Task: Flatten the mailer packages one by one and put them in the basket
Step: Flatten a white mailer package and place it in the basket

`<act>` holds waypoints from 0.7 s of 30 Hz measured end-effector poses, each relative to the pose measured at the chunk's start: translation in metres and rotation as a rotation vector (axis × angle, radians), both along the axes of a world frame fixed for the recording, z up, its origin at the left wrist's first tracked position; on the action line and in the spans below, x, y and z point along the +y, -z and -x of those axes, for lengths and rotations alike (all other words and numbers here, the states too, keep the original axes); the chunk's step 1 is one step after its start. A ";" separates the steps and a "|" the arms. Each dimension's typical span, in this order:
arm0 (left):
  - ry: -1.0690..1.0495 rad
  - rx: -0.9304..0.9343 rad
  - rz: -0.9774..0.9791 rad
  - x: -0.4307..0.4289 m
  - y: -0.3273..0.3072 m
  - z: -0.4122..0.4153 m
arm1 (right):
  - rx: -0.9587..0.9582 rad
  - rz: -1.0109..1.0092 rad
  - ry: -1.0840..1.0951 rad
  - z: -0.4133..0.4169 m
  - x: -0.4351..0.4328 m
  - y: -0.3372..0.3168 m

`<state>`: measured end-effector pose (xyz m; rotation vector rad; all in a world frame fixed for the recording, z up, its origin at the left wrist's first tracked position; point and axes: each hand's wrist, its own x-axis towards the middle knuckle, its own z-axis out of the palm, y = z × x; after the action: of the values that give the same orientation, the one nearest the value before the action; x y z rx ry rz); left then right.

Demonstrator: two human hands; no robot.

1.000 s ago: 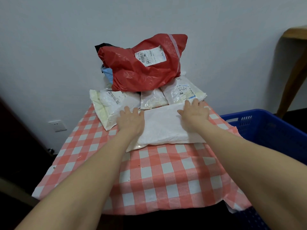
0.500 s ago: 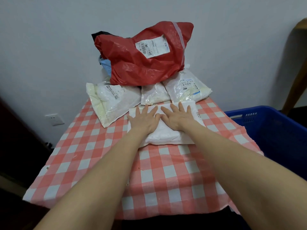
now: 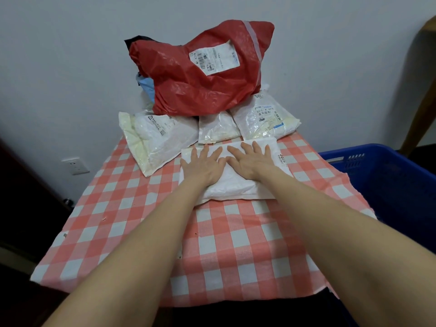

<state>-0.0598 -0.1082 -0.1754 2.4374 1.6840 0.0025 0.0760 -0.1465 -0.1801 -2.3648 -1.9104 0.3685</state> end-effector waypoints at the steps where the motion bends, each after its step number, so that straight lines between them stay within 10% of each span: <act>1: -0.002 -0.009 -0.009 -0.001 0.000 0.000 | 0.018 -0.008 -0.001 -0.001 -0.001 0.000; 21: 0.067 -0.035 -0.125 -0.029 0.007 0.010 | -0.010 0.032 -0.004 -0.004 -0.043 0.000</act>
<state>-0.0694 -0.1372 -0.1820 2.5674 1.6328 0.1452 0.0802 -0.1897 -0.1804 -2.3878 -1.9281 0.3914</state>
